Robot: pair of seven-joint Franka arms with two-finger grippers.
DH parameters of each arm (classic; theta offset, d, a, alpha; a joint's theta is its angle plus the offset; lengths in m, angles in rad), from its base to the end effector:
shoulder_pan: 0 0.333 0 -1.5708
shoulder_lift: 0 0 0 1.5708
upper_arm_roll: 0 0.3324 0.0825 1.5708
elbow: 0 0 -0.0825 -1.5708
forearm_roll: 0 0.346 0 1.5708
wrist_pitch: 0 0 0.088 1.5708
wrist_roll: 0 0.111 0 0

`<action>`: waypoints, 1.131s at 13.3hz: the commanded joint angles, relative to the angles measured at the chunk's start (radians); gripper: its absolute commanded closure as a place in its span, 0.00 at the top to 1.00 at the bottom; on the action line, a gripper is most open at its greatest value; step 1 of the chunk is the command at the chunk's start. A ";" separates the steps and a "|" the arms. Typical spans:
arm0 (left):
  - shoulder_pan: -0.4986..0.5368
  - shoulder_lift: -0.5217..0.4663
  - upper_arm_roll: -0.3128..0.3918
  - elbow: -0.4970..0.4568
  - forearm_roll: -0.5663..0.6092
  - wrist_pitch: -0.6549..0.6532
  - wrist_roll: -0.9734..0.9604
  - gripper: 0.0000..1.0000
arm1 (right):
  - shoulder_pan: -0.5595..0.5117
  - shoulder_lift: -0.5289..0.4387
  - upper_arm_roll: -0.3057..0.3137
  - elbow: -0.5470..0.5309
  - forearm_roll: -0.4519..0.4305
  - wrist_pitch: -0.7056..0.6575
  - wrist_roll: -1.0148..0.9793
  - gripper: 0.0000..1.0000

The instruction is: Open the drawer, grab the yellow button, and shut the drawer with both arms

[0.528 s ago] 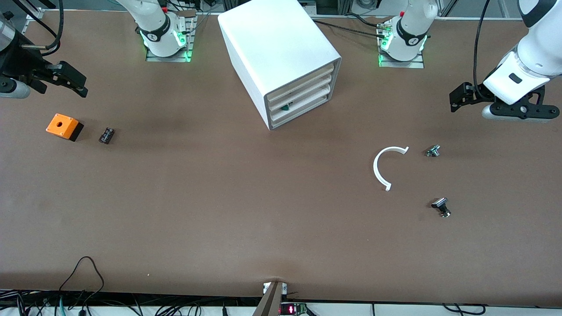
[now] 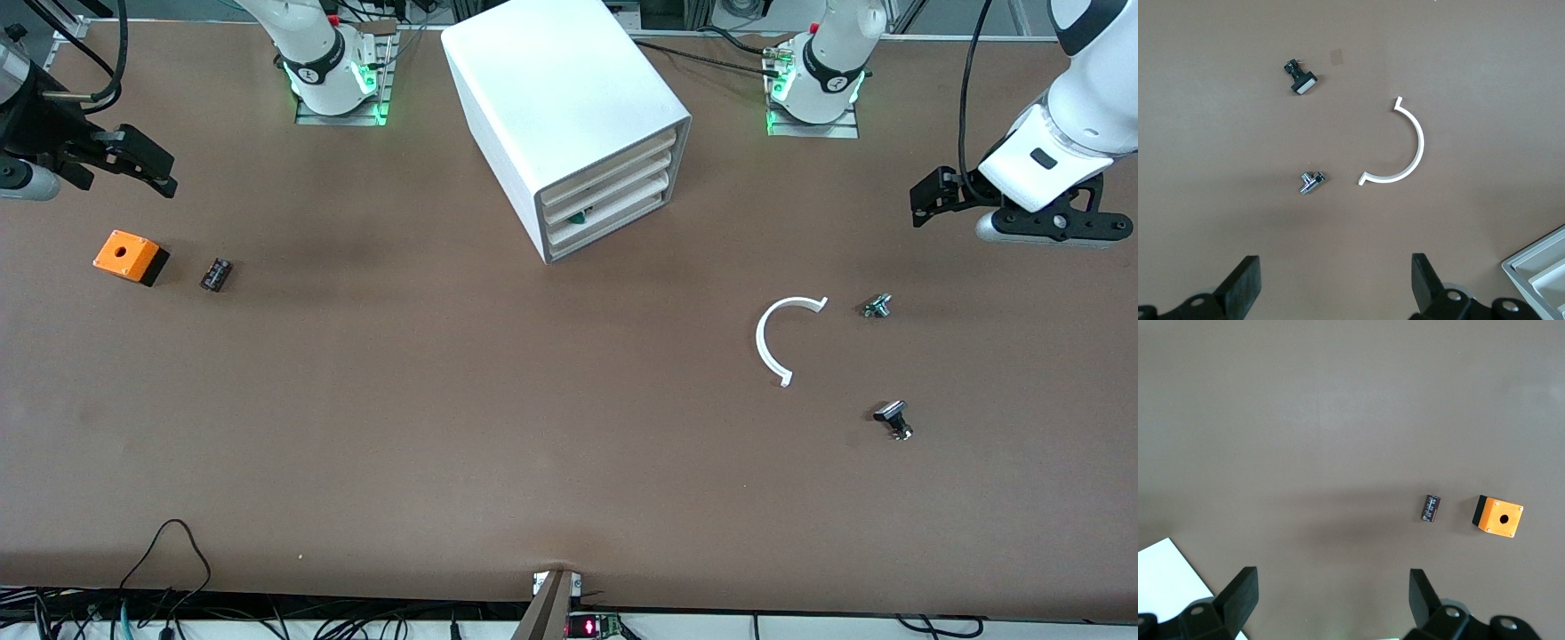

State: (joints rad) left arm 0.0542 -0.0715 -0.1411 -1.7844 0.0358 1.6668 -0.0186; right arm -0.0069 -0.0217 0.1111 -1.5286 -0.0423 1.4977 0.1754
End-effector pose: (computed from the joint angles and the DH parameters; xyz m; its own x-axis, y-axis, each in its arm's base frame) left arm 0.4940 -0.0418 0.5879 0.9964 -0.0708 -0.0460 -0.0729 -0.9963 -0.0463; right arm 0.5000 0.0481 0.6598 0.9973 -0.0741 -0.0013 -0.0740 -0.9962 0.0455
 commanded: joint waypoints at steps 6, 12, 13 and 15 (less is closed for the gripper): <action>0.010 0.013 0.006 0.033 -0.068 -0.106 0.003 0.99 | 0.001 0.009 -0.004 0.008 -0.002 -0.057 0.021 1.00; -0.007 0.048 -0.002 0.117 -0.258 -0.350 0.061 0.99 | 0.012 0.072 0.006 0.005 0.039 -0.065 0.021 0.99; -0.007 0.061 -0.002 0.117 -0.334 -0.373 0.122 0.99 | 0.013 0.097 0.006 0.005 0.076 -0.065 0.021 0.99; 0.001 0.111 -0.002 0.117 -0.453 -0.423 0.288 1.00 | 0.027 0.132 0.006 0.005 0.088 -0.065 0.033 0.99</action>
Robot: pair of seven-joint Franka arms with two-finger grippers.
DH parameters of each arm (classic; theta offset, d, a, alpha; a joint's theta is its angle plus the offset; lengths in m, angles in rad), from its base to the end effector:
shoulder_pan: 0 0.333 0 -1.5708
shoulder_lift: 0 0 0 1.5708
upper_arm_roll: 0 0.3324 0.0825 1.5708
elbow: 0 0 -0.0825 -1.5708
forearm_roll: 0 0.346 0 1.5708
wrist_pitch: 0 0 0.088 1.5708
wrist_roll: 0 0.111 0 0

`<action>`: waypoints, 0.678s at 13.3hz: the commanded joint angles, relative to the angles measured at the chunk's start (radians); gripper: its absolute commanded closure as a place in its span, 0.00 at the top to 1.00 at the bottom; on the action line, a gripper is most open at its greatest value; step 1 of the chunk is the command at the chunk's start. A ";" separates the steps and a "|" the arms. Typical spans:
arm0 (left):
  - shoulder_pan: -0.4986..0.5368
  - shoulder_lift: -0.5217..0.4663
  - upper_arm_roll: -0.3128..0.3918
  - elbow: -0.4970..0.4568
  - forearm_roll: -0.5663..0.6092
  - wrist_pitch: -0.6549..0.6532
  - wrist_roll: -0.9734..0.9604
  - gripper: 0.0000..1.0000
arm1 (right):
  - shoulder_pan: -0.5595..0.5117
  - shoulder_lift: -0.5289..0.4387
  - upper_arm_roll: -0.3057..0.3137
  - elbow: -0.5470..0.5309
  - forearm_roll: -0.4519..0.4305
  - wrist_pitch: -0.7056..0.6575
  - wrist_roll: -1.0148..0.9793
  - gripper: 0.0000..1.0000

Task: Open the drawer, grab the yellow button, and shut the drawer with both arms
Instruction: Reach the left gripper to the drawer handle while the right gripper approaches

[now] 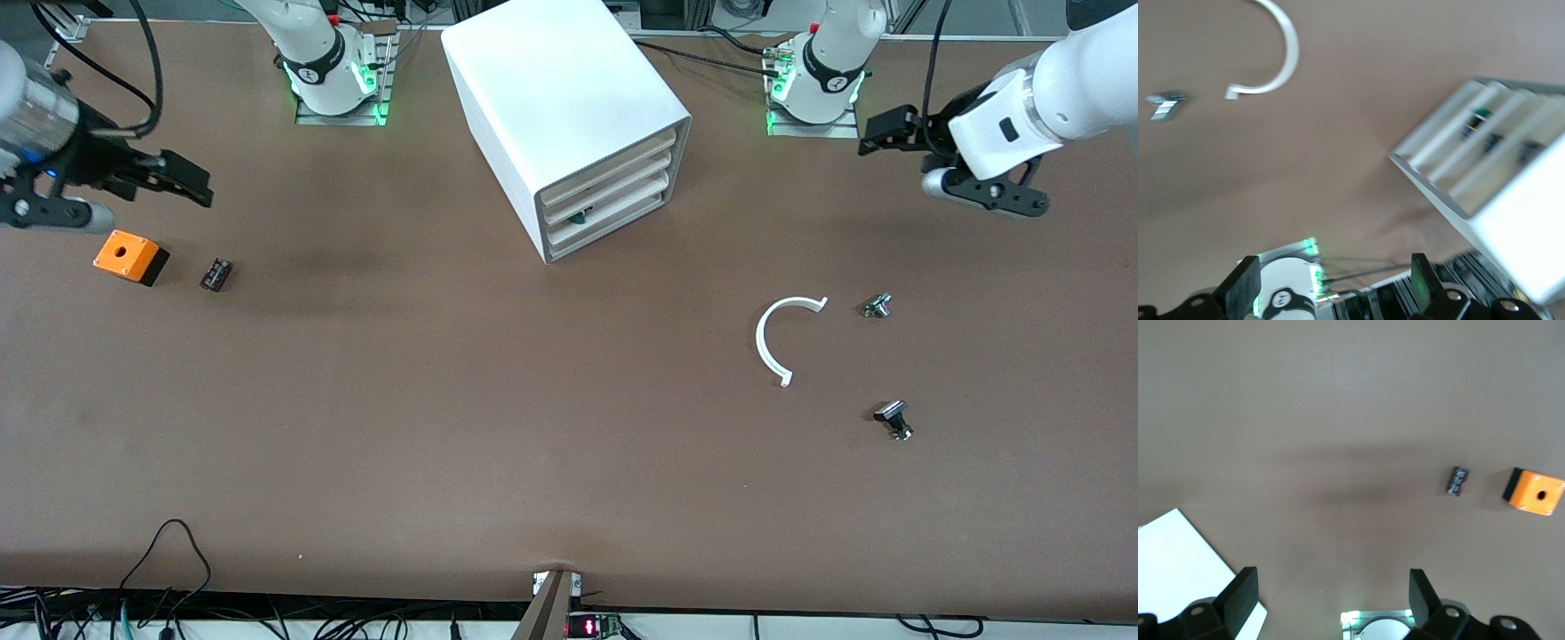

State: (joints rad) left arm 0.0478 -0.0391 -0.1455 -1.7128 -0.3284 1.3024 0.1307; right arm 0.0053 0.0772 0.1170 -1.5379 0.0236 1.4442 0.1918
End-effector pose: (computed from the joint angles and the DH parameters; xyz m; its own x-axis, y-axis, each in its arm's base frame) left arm 0.4582 -0.0885 0.5860 0.9050 -0.2960 -0.3055 -0.1788 -0.9163 0.3583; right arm 0.5210 0.0643 0.6011 0.9827 -0.0671 -0.1726 -0.0680 -0.9977 0.0003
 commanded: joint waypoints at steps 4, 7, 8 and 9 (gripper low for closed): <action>0.006 0.241 0.003 0.030 -0.364 -0.083 0.279 1.00 | 0.073 0.096 0.000 0.022 0.022 0.005 0.070 1.00; -0.019 0.297 0.001 0.019 -0.445 -0.069 0.280 1.00 | 0.102 0.119 0.000 0.024 0.024 0.024 0.107 1.00; -0.020 0.300 0.001 0.000 -0.471 -0.068 0.288 1.00 | 0.102 0.127 0.001 0.025 0.030 0.031 0.148 1.00; -0.028 0.301 0.001 -0.014 -0.497 -0.063 0.288 0.99 | 0.114 0.136 0.001 0.027 0.054 0.044 0.181 0.99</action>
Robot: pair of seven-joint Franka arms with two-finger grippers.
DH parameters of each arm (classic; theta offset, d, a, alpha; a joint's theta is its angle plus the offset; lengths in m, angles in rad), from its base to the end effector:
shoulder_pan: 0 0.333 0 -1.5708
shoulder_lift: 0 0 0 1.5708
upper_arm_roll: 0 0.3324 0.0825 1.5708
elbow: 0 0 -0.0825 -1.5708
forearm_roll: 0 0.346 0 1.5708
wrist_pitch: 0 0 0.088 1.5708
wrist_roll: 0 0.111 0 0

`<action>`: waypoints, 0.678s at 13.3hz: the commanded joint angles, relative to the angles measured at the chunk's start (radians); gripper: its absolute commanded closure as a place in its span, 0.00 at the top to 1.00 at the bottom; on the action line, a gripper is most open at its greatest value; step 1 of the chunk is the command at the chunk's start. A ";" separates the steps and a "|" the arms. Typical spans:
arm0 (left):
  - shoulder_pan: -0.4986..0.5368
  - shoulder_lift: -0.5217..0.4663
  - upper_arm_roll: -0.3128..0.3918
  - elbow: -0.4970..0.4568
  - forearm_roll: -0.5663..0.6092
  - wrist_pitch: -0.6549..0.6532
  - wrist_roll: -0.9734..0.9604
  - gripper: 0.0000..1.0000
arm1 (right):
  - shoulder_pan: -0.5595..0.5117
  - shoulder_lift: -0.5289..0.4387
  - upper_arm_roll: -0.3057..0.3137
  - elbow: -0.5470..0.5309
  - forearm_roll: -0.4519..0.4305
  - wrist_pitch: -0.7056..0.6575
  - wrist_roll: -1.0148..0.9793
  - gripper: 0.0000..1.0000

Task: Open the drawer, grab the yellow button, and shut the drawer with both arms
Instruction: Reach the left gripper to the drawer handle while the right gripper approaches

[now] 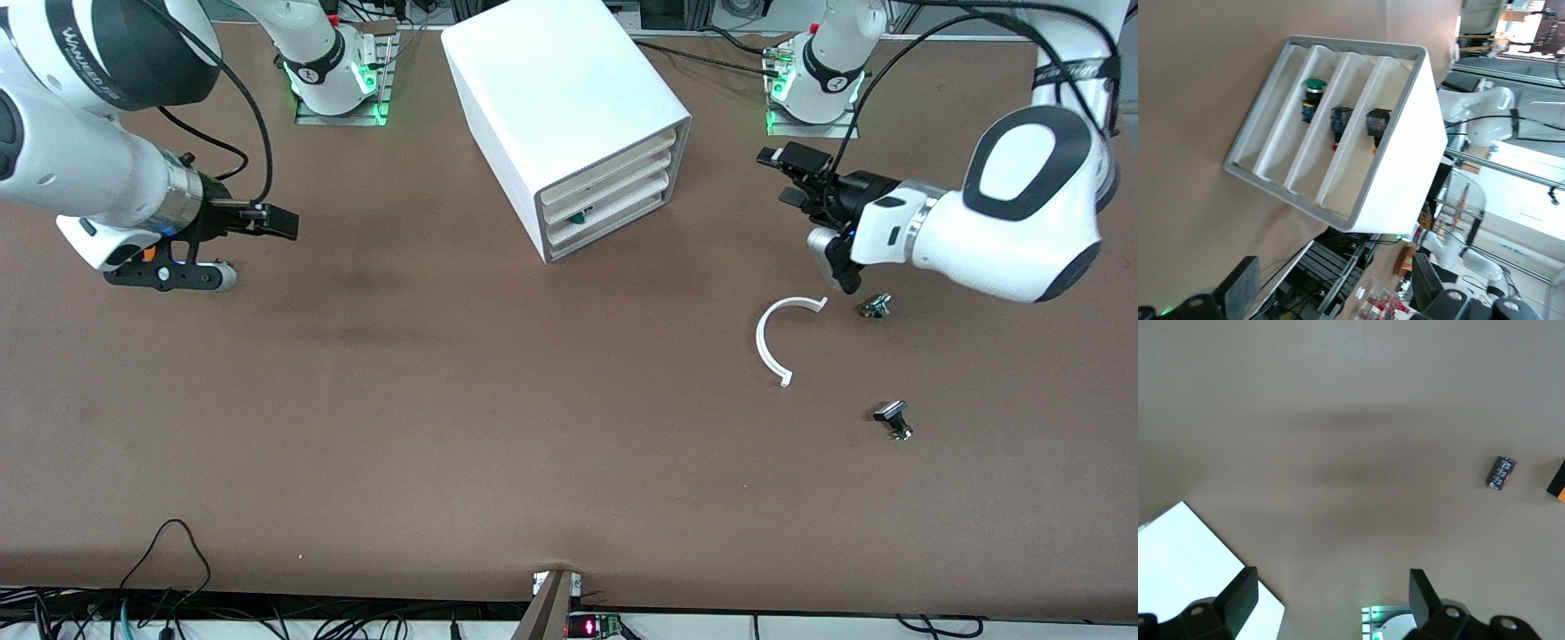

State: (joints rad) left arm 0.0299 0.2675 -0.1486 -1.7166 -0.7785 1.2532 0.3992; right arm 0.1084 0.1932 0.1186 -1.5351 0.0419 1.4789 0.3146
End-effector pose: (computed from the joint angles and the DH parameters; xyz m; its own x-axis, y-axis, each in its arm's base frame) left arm 0.5105 -0.1469 0.4671 0.7690 -0.5805 -0.2679 -0.1066 -0.5296 0.8415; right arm 0.5430 0.1244 0.5422 0.9635 -0.0872 -0.2531 -0.0863 -0.9962 0.0150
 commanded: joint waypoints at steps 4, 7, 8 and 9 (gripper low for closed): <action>-0.040 0.073 -0.005 -0.005 -0.090 -0.005 0.039 0.64 | 0.063 0.046 -0.002 0.024 0.041 0.064 0.073 0.99; -0.065 0.108 -0.029 -0.012 -0.139 0.077 0.055 0.65 | 0.092 0.071 -0.002 0.024 0.041 0.095 0.073 0.99; -0.070 0.125 -0.031 -0.014 -0.139 0.077 0.093 0.64 | 0.102 0.077 -0.002 0.024 0.041 0.100 0.083 0.99; -0.080 0.140 -0.031 -0.015 -0.140 0.078 0.143 0.64 | 0.108 0.080 -0.002 0.024 0.041 0.109 0.107 0.99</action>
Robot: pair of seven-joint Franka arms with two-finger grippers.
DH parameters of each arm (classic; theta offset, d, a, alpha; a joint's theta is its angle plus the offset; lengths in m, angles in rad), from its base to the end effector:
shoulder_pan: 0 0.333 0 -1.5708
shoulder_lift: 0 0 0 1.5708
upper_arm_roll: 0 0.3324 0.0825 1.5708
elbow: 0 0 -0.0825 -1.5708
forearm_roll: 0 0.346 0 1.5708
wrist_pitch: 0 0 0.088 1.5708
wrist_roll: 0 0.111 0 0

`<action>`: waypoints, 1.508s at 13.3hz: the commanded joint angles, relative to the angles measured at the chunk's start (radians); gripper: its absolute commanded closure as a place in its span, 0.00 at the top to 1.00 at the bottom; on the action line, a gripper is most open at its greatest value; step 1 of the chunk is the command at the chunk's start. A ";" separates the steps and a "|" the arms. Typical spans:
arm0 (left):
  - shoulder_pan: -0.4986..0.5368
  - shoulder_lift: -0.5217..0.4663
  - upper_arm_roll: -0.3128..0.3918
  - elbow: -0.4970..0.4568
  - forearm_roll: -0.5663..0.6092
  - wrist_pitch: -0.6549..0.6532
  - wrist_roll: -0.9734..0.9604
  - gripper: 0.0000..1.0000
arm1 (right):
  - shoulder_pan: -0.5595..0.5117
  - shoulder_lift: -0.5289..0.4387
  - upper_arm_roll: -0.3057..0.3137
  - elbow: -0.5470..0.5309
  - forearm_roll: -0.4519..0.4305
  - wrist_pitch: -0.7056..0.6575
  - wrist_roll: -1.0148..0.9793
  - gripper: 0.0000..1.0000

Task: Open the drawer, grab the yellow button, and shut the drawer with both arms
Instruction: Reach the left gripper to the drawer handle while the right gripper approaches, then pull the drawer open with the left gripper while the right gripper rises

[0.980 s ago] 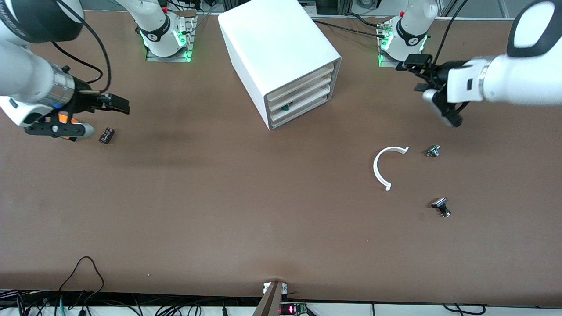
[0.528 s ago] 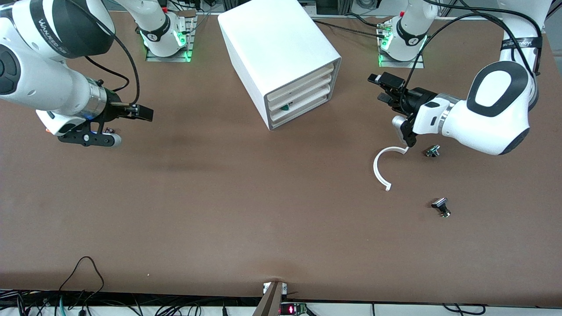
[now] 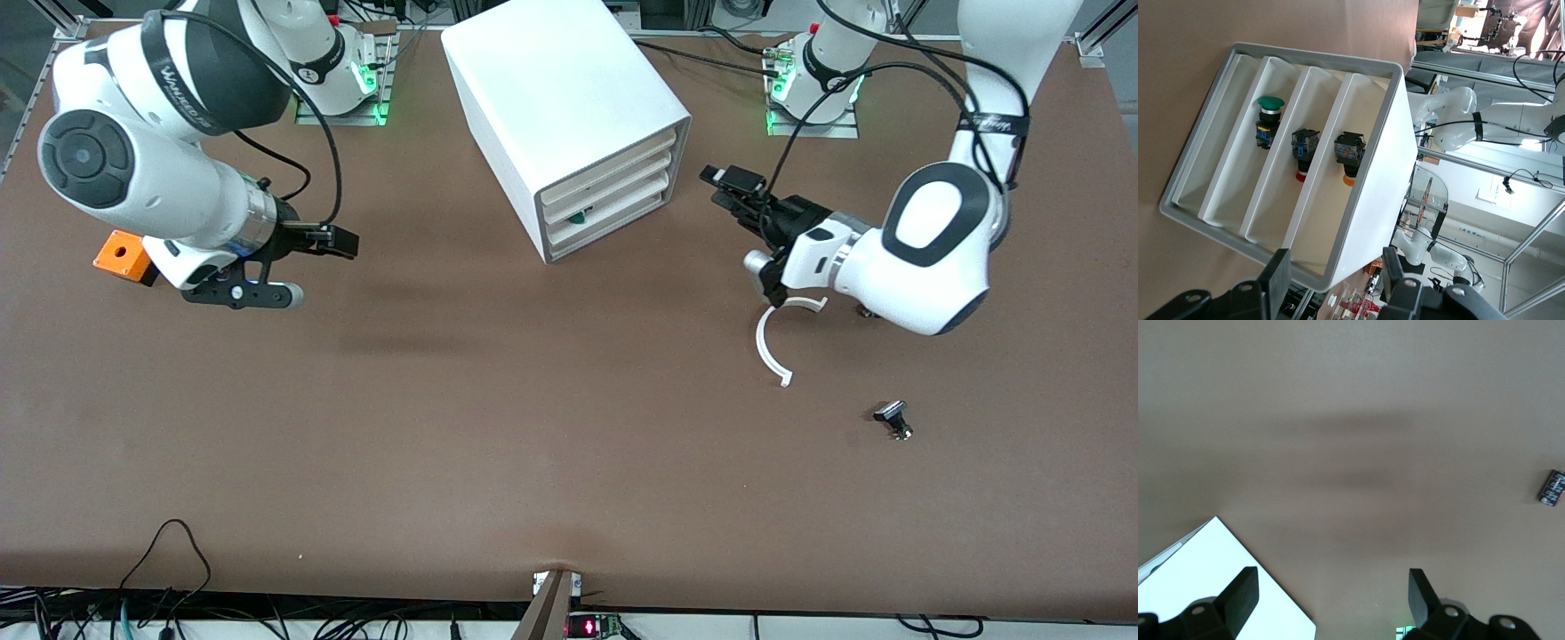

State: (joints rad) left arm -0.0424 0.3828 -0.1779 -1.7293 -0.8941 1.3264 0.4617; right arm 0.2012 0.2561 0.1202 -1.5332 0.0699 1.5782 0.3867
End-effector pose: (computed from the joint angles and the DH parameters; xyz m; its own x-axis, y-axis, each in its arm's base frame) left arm 0.5164 -0.2064 0.4131 0.7409 -0.6305 -0.2313 -0.0673 -0.4125 0.9085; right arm 0.5524 0.1839 0.5137 0.9708 -0.0703 -0.2295 -0.0753 -0.9971 -0.0129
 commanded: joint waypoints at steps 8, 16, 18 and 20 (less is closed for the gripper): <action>-0.079 0.061 -0.003 -0.176 -0.156 0.163 0.376 0.54 | 0.086 0.034 -0.004 0.022 0.010 0.051 0.145 0.99; -0.106 0.033 -0.107 -0.348 -0.262 0.281 0.503 0.50 | 0.136 0.046 -0.004 0.022 0.005 0.054 0.218 0.99; -0.111 0.015 -0.136 -0.380 -0.266 0.299 0.517 0.42 | 0.135 0.046 -0.005 0.022 0.004 0.052 0.219 0.99; -0.108 0.008 -0.149 -0.394 -0.266 0.330 0.555 0.09 | 0.135 0.046 -0.005 0.022 0.002 0.054 0.219 0.99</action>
State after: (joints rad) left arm -0.1576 0.4458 -0.3153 -2.0638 -1.1291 1.6220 0.9606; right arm 0.3302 0.2939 0.1200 -1.5310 0.0698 1.6360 0.5897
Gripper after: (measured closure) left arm 0.577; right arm 0.004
